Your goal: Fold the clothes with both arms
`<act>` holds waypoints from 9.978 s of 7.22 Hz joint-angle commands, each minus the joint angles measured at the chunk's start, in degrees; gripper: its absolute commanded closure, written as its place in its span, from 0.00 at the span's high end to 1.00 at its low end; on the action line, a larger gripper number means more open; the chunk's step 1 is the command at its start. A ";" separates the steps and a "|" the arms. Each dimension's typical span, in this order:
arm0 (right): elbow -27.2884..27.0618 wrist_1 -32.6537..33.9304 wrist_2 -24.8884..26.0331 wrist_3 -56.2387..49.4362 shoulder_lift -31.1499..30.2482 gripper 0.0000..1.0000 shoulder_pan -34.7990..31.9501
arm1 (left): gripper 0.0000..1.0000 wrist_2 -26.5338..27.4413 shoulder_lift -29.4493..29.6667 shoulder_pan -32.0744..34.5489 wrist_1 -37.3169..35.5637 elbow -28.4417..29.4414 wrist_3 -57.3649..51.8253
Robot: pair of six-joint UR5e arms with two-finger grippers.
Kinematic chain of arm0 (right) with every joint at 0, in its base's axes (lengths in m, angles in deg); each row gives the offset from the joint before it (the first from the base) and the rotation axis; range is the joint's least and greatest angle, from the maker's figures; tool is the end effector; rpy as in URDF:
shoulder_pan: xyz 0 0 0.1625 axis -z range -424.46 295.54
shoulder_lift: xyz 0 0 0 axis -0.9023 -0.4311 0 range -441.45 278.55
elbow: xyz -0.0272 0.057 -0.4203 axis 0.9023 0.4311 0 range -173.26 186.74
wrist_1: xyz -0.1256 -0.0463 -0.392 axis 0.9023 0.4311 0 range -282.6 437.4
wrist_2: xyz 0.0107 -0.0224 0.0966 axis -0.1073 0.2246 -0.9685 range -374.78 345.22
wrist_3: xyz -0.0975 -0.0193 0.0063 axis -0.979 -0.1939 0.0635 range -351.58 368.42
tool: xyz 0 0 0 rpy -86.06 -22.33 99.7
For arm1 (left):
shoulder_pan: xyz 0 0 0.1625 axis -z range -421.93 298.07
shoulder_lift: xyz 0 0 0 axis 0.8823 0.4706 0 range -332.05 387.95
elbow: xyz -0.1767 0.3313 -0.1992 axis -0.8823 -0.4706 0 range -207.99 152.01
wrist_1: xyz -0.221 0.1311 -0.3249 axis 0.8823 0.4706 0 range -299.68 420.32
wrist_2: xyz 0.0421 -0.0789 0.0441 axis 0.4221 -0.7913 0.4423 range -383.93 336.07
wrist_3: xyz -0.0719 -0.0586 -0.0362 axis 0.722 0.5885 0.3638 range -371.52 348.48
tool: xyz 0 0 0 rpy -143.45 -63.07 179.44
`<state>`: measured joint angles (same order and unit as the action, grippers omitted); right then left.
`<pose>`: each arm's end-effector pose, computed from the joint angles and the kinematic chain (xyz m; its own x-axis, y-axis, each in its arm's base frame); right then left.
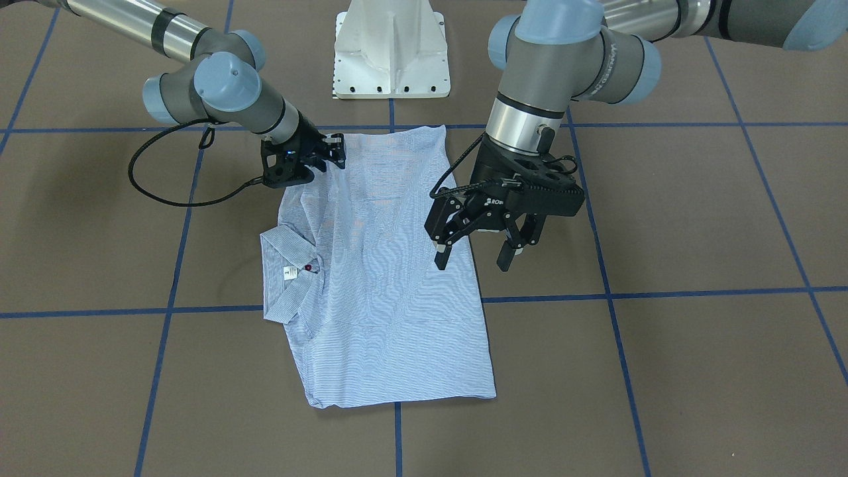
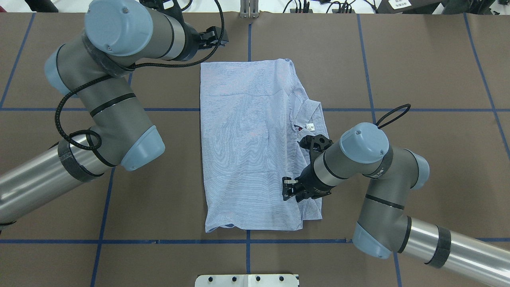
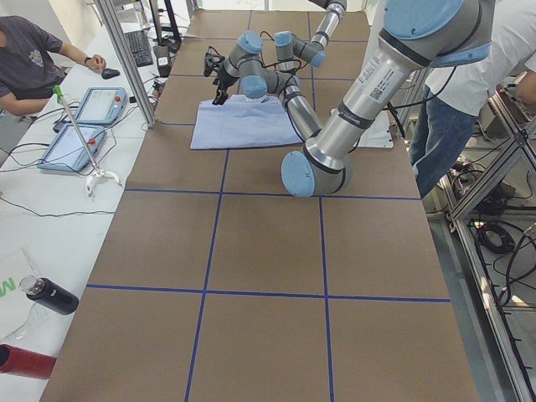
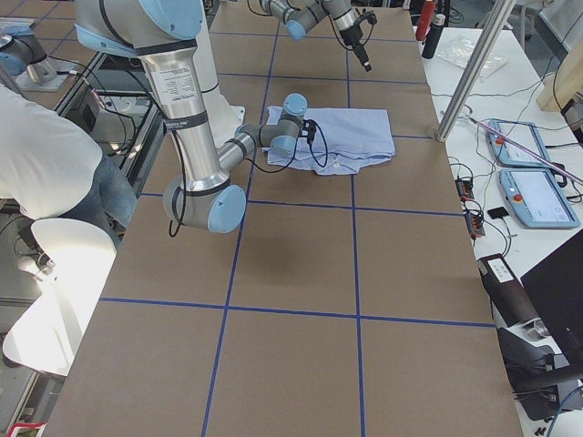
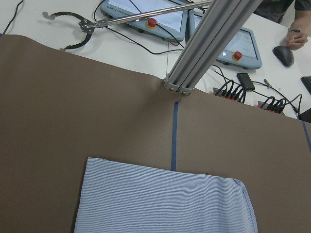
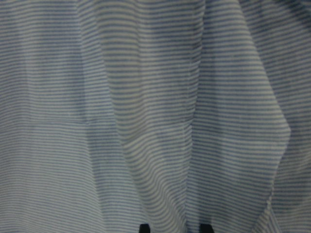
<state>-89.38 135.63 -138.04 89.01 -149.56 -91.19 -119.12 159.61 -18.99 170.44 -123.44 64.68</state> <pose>-0.5245 -0.3522 0.3284 0.4359 0.0663 0.8975 0.1200 0.9841 -0.1310 0.4128 -0.5538 0.1391 0.4224 -0.0684 -0.9038 0.5319 0.8261 0.1860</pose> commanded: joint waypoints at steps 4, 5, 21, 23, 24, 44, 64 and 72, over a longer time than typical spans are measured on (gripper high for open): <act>-3.44 0.48 -1.81 0.00 -0.35 0.00 -0.60 | 0.98 0.00 -0.18 0.04 -0.09 0.00 0.00; -5.63 2.91 -1.90 0.00 -0.62 0.00 -1.48 | 0.98 0.00 -0.18 0.13 -0.09 0.00 0.00; -8.24 17.62 13.23 -17.44 1.93 0.97 -9.82 | 0.98 -0.09 0.00 0.04 0.44 0.09 -0.09; -1.82 12.39 11.29 -22.22 2.45 0.92 -11.06 | 0.98 -0.09 0.17 0.04 0.44 0.09 -0.09; 2.83 3.38 11.28 -21.36 2.63 0.92 -11.07 | 0.98 -0.09 0.18 0.04 0.44 0.09 -0.09; 14.65 6.37 3.64 -16.26 11.77 0.00 -11.15 | 0.98 -0.09 0.18 0.04 0.53 0.00 -0.09; 8.50 8.12 -0.41 -16.35 5.97 0.28 -16.69 | 0.98 -0.62 0.35 0.13 0.44 -0.18 0.00; -2.47 11.35 -0.14 -14.15 1.05 1.00 -21.34 | 0.99 -12.84 -16.16 -9.22 1.49 -19.24 22.93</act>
<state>-89.50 144.67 -137.94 74.80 -147.56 -111.28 -131.46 145.79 -23.12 171.48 -139.67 77.68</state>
